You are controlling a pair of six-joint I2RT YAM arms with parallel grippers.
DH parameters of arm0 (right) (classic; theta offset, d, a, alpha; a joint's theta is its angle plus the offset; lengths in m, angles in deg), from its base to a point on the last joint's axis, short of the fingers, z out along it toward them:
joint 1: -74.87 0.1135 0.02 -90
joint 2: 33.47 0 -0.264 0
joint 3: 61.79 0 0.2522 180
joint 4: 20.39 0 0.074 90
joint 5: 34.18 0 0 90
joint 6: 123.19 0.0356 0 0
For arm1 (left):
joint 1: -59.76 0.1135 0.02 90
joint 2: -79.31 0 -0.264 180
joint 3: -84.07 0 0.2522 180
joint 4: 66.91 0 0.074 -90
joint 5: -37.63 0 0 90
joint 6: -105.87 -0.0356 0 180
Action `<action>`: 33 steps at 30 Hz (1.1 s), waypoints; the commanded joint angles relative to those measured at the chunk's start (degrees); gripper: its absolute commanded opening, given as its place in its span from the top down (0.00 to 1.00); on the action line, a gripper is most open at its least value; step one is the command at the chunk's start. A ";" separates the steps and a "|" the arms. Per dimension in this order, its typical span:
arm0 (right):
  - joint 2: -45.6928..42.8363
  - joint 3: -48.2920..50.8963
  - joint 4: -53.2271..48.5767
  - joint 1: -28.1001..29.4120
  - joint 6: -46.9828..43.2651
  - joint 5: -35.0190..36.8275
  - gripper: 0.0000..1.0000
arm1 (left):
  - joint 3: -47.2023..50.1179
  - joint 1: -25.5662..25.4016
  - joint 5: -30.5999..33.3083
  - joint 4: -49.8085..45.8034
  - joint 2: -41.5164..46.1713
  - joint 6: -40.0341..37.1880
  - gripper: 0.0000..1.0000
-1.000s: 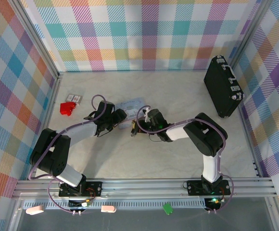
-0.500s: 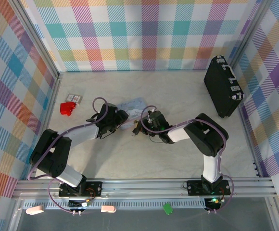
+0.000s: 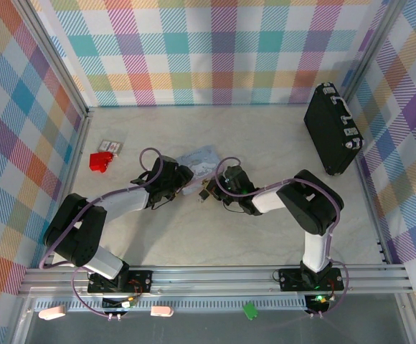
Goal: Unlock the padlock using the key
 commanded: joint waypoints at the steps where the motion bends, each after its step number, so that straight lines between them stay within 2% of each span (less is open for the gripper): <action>1: -1.80 0.95 2.06 -0.94 3.63 2.72 1.00 | 2.39 -1.13 -0.49 -6.88 -2.34 -0.10 0.26; 11: -4.88 1.36 -0.14 -1.31 3.56 4.47 1.00 | 2.86 -1.06 -1.27 -5.00 -3.56 -0.22 0.25; 19: -11.64 0.51 -15.11 -2.61 -3.86 7.93 1.00 | 2.62 -0.65 -1.65 -4.82 -3.71 -1.60 0.25; 33: -22.70 5.04 -27.11 -7.56 -12.41 8.16 1.00 | 0.44 2.83 -2.38 -7.14 -4.37 -6.85 0.24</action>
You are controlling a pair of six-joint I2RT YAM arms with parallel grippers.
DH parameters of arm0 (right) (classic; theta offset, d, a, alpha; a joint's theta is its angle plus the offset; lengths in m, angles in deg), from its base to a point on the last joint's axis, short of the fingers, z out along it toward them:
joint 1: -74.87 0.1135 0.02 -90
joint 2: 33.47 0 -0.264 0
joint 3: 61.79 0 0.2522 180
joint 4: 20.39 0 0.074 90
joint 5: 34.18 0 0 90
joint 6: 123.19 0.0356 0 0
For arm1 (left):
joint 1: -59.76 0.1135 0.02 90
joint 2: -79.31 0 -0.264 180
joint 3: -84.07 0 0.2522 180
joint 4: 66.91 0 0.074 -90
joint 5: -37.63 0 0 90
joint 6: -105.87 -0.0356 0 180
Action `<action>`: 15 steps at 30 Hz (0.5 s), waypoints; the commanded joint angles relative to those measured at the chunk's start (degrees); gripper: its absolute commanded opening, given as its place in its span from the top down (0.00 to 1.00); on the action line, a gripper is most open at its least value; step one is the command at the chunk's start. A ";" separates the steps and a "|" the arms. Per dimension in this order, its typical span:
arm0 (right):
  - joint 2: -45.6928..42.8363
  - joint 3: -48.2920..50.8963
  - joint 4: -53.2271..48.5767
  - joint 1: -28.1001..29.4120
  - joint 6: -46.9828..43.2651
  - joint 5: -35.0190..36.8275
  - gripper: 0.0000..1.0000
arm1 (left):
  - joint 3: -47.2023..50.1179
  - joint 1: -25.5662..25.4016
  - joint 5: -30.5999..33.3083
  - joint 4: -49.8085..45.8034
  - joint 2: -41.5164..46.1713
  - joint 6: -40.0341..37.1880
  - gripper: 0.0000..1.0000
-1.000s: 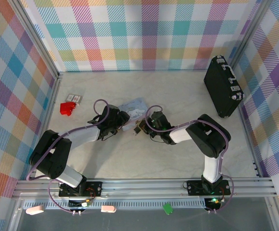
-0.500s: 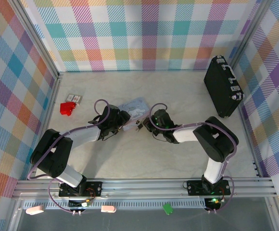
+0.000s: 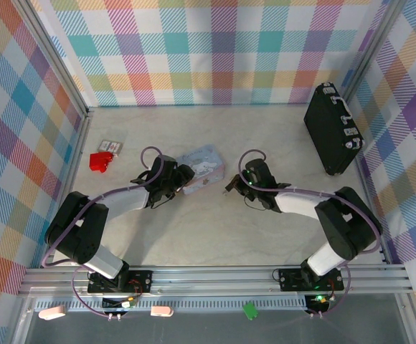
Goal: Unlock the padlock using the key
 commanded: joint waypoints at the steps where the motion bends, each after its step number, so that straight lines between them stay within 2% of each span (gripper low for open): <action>1: -4.01 0.62 -4.75 -1.00 -4.57 0.08 1.00 | 0.26 1.43 -0.24 -9.30 -3.57 -3.19 0.24; 10: -10.82 1.26 -13.70 -4.23 -11.56 -3.08 1.00 | -0.99 3.72 -1.98 -8.26 -6.33 -5.42 0.24; 15: -14.41 0.38 -20.89 -5.54 -17.76 -5.36 1.00 | -1.68 4.15 0.66 -11.22 -4.28 -8.38 0.21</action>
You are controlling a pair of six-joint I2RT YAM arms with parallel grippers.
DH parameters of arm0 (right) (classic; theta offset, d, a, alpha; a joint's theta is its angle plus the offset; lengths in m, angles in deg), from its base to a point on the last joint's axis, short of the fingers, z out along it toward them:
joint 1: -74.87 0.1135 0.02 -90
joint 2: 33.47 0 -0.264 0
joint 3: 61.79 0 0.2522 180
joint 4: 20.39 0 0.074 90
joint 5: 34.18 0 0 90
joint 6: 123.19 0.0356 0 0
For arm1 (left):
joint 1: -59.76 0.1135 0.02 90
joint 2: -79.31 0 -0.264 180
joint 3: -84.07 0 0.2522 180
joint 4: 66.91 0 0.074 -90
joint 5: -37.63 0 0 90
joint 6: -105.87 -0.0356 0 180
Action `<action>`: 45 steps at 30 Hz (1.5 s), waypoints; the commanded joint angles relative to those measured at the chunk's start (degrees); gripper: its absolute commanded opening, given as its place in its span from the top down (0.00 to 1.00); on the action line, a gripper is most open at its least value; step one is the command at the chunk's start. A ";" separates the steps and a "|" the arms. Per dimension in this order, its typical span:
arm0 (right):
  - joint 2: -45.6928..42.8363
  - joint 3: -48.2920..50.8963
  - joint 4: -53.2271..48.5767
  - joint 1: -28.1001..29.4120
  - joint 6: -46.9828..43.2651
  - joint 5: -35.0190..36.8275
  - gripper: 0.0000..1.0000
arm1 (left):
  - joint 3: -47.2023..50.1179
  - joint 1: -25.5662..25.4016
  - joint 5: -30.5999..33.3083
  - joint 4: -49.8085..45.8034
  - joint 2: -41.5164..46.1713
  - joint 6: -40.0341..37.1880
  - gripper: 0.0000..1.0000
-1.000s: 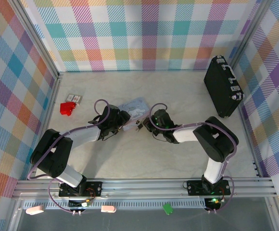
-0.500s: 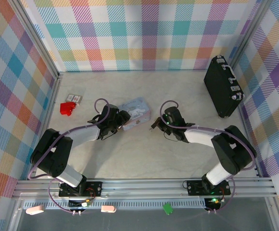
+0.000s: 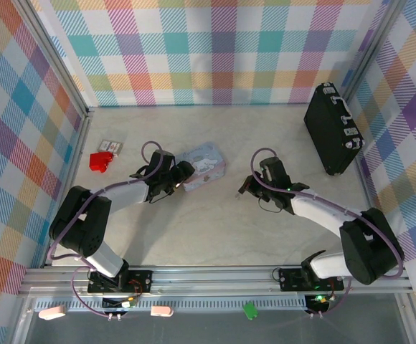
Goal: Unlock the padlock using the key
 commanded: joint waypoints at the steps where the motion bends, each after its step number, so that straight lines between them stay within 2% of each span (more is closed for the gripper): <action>1: -3.15 -0.53 -7.40 -0.68 -7.17 -2.08 1.00 | 1.35 1.31 5.12 -10.88 -0.65 -3.99 0.20; 7: -4.20 -2.24 -15.12 -2.37 -15.37 -3.87 1.00 | 2.70 1.41 9.42 -13.31 5.87 -7.17 0.16; 11: -1.30 -3.80 -16.21 -6.40 -20.06 -11.30 1.00 | 3.90 1.31 13.78 -16.49 12.05 -10.35 0.15; 20: 7.60 -12.08 -24.74 -9.89 -27.17 -5.06 1.00 | 10.81 1.31 31.16 -25.00 32.75 -16.51 0.13; 26: 14.74 -16.88 -25.63 -11.83 -27.69 -2.18 1.00 | 15.23 1.31 36.91 -25.25 44.06 -21.84 0.08; 34: 20.21 -19.79 -24.97 -12.06 -27.00 -1.25 1.00 | 17.41 1.40 39.57 -21.64 47.17 -26.50 0.04; 43: 16.67 -19.54 -25.32 -12.03 -27.84 -0.98 1.00 | 18.02 1.37 39.56 -19.92 47.43 -28.41 0.03; 45: 14.46 -19.57 -25.64 -12.05 -28.80 -0.95 0.92 | 17.81 1.33 40.54 -17.87 47.19 -28.70 0.03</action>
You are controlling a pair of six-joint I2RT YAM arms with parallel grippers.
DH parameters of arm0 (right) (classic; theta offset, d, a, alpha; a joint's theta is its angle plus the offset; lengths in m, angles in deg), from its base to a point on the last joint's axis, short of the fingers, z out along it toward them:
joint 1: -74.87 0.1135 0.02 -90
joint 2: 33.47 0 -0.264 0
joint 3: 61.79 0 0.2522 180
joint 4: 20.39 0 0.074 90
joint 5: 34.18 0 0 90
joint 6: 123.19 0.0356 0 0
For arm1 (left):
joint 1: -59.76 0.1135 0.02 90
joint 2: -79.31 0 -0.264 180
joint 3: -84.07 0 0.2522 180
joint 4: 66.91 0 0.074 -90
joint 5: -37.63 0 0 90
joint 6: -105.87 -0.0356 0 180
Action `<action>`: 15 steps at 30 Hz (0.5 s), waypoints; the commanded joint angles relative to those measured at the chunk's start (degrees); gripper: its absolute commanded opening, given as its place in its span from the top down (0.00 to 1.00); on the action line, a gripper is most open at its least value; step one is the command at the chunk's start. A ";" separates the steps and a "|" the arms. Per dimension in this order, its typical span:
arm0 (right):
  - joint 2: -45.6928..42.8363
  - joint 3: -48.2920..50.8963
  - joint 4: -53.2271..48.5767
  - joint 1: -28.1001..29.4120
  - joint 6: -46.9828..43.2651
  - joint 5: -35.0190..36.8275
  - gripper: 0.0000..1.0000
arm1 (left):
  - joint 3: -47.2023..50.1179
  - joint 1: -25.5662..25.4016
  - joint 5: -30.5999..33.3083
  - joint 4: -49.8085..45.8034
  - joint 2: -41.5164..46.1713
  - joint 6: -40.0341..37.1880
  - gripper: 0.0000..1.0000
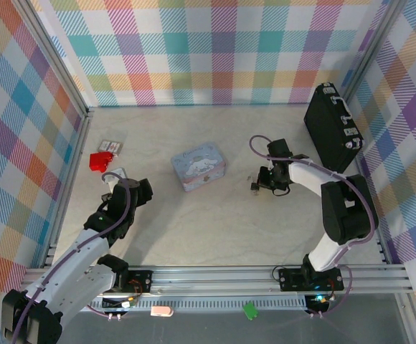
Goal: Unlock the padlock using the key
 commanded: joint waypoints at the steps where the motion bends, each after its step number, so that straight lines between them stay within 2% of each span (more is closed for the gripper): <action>1: -5.72 -1.03 -1.55 -0.16 -2.97 0.39 0.88 | 0.33 0.33 3.19 3.74 0.42 -1.59 0.03; 6: -15.74 -0.70 -0.73 -0.17 -5.92 3.67 0.72 | -1.97 0.39 9.34 7.26 -3.33 -2.65 0.02; 13: -29.03 1.90 5.34 -0.15 -8.97 10.23 0.60 | -4.20 0.39 18.02 14.90 -9.27 -4.40 0.00; 15: -32.47 3.88 8.49 -0.13 -9.93 12.37 0.52 | -3.35 0.39 19.39 17.95 -9.46 -4.98 0.00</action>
